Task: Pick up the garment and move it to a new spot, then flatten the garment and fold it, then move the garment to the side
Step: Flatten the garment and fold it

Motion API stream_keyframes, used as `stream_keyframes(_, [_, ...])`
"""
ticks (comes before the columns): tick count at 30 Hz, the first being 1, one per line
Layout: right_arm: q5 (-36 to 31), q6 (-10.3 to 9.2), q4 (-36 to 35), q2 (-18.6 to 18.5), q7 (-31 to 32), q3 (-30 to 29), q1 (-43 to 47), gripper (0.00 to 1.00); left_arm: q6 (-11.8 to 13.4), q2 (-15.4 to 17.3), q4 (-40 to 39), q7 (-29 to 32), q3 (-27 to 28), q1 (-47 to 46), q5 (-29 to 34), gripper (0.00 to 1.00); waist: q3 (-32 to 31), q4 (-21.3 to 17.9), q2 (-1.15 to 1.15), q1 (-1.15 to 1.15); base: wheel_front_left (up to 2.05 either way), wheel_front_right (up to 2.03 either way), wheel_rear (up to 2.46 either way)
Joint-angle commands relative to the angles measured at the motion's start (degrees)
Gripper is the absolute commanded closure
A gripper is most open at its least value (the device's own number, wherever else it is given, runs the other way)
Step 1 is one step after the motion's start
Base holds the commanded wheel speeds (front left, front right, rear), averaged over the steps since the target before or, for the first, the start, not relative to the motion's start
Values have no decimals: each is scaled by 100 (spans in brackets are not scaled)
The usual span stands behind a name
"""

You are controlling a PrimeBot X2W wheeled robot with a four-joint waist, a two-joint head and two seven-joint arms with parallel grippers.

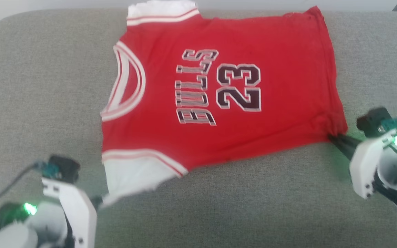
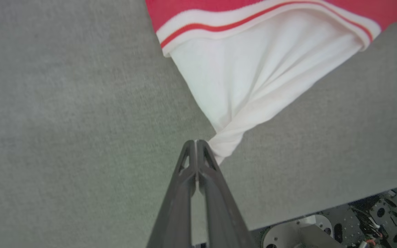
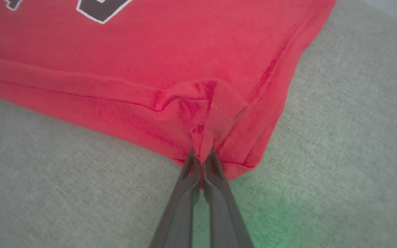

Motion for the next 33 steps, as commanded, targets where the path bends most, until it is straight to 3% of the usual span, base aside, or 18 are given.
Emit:
stream_keyframes(1, [9, -8, -177, -174, 92, -62, 254, 100, 176, 110, -262, 9, 12, 291, -107, 100, 5, -4, 0, 0, 0, 0, 0])
stream_keyframes(11, [269, -8, -1370, -576, 640, -725, 1702, 100, 888, 433, -1158, -46, 40, 1198, -314, 100, 57, -56, 0, 0, 0, 0, 0])
stream_keyframes(20, [76, -8, -2039, -401, 792, -1520, 2282, 100, 1110, 854, -1552, -162, 344, 1070, -120, 100, 20, -149, 0, 0, 0, 0, 0])
stream_keyframes(26, [-267, -8, -2244, -49, 912, -2104, 2232, 100, 922, 1344, -1645, -209, 720, 395, 319, 100, 12, -231, 0, 0, 0, 0, 0])
stream_keyframes(30, [-516, -9, -2246, 279, 1062, -2377, 1933, 100, 527, 1433, -1360, -87, 834, -287, 561, 100, 49, -308, 0, 0, 0, 0, 0])
stream_keyframes(33, [-687, -9, -2140, 480, 1181, -2463, 1616, 100, 112, 1231, -950, -5, 804, -925, 767, 100, 110, -351, 0, 0, 0, 0, 0])
